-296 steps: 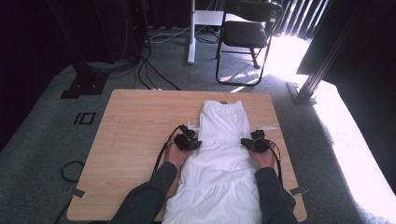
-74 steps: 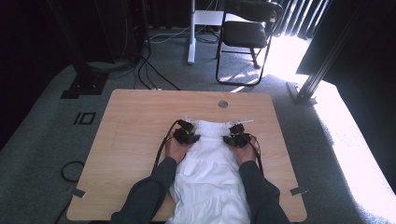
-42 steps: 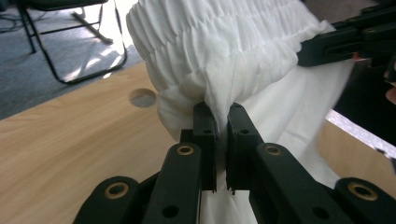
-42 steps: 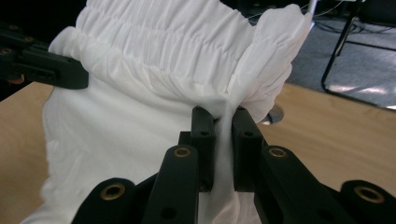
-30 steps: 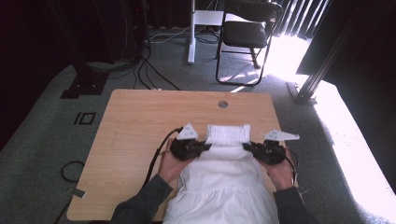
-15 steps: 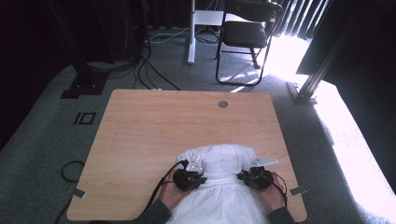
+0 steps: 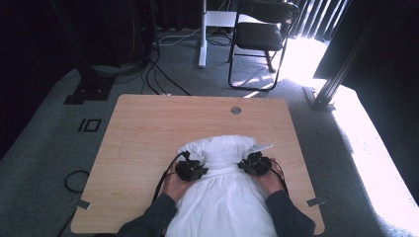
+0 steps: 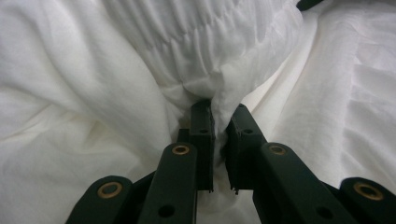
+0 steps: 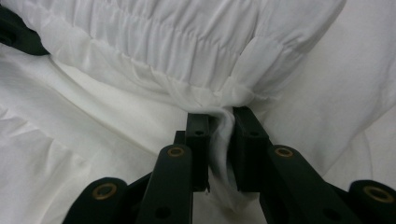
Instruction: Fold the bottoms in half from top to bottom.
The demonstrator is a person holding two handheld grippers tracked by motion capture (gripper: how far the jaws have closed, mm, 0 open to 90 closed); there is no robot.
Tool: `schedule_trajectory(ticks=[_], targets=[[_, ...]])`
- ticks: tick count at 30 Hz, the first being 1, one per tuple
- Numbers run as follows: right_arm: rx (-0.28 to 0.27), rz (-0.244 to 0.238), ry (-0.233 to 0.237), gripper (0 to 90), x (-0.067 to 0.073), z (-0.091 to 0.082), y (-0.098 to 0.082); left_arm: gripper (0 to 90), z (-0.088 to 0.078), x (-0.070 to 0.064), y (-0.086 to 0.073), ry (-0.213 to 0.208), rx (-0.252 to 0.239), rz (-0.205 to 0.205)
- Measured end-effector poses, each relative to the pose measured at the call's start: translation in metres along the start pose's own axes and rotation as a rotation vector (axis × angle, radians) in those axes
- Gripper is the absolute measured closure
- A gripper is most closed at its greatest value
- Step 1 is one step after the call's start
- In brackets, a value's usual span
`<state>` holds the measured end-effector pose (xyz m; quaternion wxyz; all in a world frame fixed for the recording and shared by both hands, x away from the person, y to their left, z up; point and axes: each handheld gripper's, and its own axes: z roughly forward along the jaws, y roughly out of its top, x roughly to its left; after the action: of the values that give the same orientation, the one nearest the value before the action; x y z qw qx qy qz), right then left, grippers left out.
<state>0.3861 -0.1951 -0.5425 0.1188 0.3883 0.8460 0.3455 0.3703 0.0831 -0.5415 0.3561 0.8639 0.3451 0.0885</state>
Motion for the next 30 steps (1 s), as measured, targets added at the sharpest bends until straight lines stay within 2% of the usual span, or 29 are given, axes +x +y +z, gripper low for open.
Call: schedule_trajectory(ticks=[3, 4, 6, 7, 8, 9, 11, 14, 15, 16, 17, 18, 19, 20, 22, 24, 25, 28, 30], targets=[[0.001, 0.006, 0.002, 78.7, -0.004, 0.018, 0.021, 83.5, -0.001, 0.023, 0.003, 0.035, -0.008, -0.015], [0.001, 0.006, 0.002, 78.7, -0.004, 0.018, 0.021, 83.5, -0.001, 0.023, 0.003, 0.035, -0.008, -0.015], [-0.004, 0.025, 0.01, 78.7, -0.005, 0.032, 0.037, 83.5, -0.002, 0.036, 0.004, 0.052, -0.014, -0.033], [-0.004, 0.025, 0.01, 78.7, -0.005, 0.032, 0.037, 83.5, -0.003, 0.04, 0.004, 0.057, -0.013, -0.035], [-0.005, 0.03, 0.012, 78.6, -0.005, 0.039, 0.044, 83.5, -0.004, 0.051, 0.005, 0.077, -0.013, -0.037], [-0.005, 0.03, 0.012, 78.6, -0.005, 0.039, 0.044, 83.5, -0.004, 0.051, 0.005, 0.077, -0.013, -0.037], [-0.008, 0.04, 0.015, 78.6, -0.003, 0.05, 0.056, 83.5, -0.006, 0.063, 0.006, 0.086, -0.012, -0.049], [-0.006, 0.047, 0.017, 78.5, -0.001, 0.058, 0.065, 83.4, -0.008, 0.08, 0.008, 0.109, -0.006, -0.046], [-0.005, 0.068, 0.021, 78.4, 0.0, 0.065, 0.073, 83.4, -0.008, 0.091, 0.01, 0.126, -0.001, -0.049], [-0.005, 0.068, 0.021, 78.4, 0.0, 0.065, 0.073, 83.5, -0.008, 0.091, 0.01, 0.126, -0.001, -0.049], [-0.005, 0.075, 0.02, 78.4, 0.001, 0.068, 0.077, 83.5, -0.008, 0.097, 0.012, 0.137, 0.005, -0.046], [-0.001, 0.086, 0.017, 78.4, 0.002, 0.075, 0.085, 83.5, -0.008, 0.109, 0.015, 0.154, 0.011, -0.062], [-0.001, 0.086, 0.017, 78.4, 0.002, 0.075, 0.085, 83.5, -0.008, 0.109, 0.015, 0.154, 0.011, -0.062], [0.001, 0.099, 0.014, 78.3, 0.003, 0.082, 0.094, 83.5, -0.008, 0.119, 0.02, 0.18, 0.026, -0.064], [0.0, 0.111, 0.014, 78.2, 0.003, 0.086, 0.098, 83.5, -0.007, 0.122, 0.021, 0.196, 0.026, -0.067], [-0.003, 0.142, 0.001, 78.1, 0.005, 0.095, 0.108, 83.4, -0.004, 0.131, 0.03, 0.245, 0.064, -0.06], [-0.003, 0.142, 0.001, 78.1, 0.005, 0.095, 0.108, 83.4, -0.004, 0.131, 0.03, 0.245, 0.064, -0.06], [-0.003, 0.162, -0.023, 78.1, 0.007, 0.101, 0.116, 83.4, -0.001, 0.135, 0.039, 0.298, 0.103, -0.048], [0.001, 0.17, -0.035, 78.1, 0.007, 0.104, 0.119, 83.3, 0.001, 0.136, 0.043, 0.309, 0.126, -0.05]])
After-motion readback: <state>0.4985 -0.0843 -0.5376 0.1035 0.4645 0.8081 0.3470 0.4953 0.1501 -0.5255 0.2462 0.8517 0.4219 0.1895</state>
